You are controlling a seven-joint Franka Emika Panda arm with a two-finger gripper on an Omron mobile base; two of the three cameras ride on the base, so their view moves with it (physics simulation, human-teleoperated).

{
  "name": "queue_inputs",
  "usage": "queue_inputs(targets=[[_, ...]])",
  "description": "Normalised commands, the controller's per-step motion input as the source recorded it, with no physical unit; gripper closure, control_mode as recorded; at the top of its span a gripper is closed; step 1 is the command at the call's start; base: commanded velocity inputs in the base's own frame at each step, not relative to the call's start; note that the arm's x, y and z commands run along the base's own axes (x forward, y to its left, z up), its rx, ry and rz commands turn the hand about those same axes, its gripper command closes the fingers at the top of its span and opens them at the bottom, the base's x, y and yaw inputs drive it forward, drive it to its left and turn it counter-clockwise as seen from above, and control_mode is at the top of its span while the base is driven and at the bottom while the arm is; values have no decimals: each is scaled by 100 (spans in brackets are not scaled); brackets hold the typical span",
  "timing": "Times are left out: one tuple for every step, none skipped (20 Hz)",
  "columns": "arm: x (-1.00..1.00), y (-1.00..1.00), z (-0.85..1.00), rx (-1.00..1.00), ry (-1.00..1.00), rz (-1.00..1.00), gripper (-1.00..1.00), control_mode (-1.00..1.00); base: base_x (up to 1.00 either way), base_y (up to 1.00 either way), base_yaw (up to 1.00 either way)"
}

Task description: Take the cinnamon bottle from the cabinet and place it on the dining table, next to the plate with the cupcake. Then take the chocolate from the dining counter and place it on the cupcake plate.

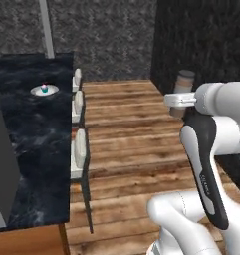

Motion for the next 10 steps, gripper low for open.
queue_inputs(targets=[[0, 0, 0, 0, 0, 0, 100, 100, 100, -51, 54], [0, 0, 0, 0, 0, 0, 100, 100, 100, -50, 54], [0, 0, 0, 0, 0, 0, 100, 100, 94, -52, 54], [0, 0, 0, 0, 0, 0, 100, 100, 100, -39, 53], [0, 0, 0, 0, 0, 0, 100, 100, 100, -47, 54], [0, 0, 0, 0, 0, 0, 100, 100, 88, -53, 54], [0, 0, 0, 0, 0, 0, 100, 100, 83, -49, 55], [0, 0, 0, 0, 0, 0, 100, 100, 87, -47, 53], [0, 0, 0, 0, 0, 0, 100, 100, 90, -49, 52], [0, 0, 0, 0, 0, 0, 100, 100, 84, -55, 52]])
